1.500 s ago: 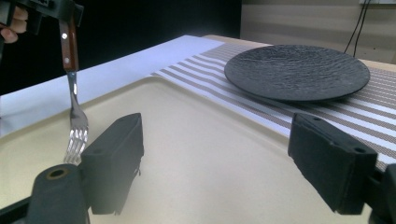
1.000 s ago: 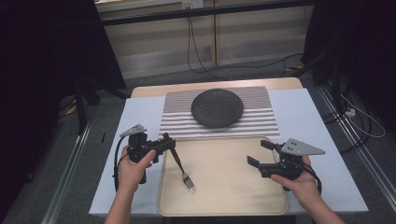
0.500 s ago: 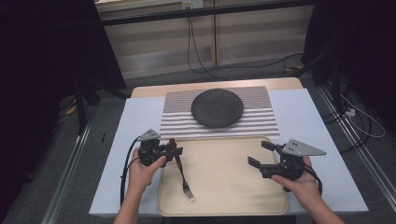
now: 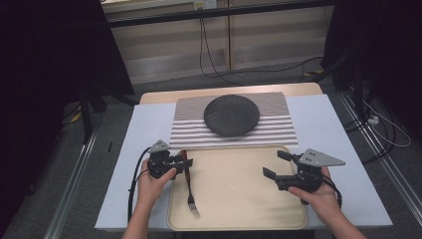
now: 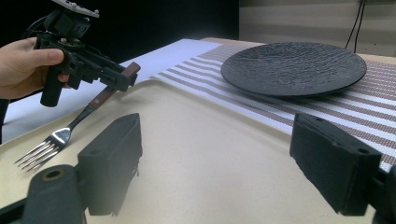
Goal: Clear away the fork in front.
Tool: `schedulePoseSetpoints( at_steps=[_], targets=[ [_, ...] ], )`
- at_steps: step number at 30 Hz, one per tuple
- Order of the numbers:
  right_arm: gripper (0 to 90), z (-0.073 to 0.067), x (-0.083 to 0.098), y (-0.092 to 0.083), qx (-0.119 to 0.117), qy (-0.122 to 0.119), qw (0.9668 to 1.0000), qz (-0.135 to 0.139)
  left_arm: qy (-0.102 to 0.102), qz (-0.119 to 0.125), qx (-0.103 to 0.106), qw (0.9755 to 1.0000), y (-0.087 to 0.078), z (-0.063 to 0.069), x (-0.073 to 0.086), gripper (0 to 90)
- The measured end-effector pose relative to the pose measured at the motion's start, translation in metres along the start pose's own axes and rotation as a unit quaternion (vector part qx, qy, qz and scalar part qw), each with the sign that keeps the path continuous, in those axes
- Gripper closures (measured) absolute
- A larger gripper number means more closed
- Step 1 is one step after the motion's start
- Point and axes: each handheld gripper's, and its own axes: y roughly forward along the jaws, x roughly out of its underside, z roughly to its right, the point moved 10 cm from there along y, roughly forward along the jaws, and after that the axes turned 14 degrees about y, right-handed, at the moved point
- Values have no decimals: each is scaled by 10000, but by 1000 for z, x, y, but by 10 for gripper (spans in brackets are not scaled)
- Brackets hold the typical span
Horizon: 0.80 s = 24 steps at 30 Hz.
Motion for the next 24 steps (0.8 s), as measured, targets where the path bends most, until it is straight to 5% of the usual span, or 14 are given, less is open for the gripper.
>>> schedulePoseSetpoints(
  at_steps=[24],
  targets=[
    [170,2,0,-3,-4,2,10000,30,38,-112,-120,9999,3,-6,11,549]
  ],
)
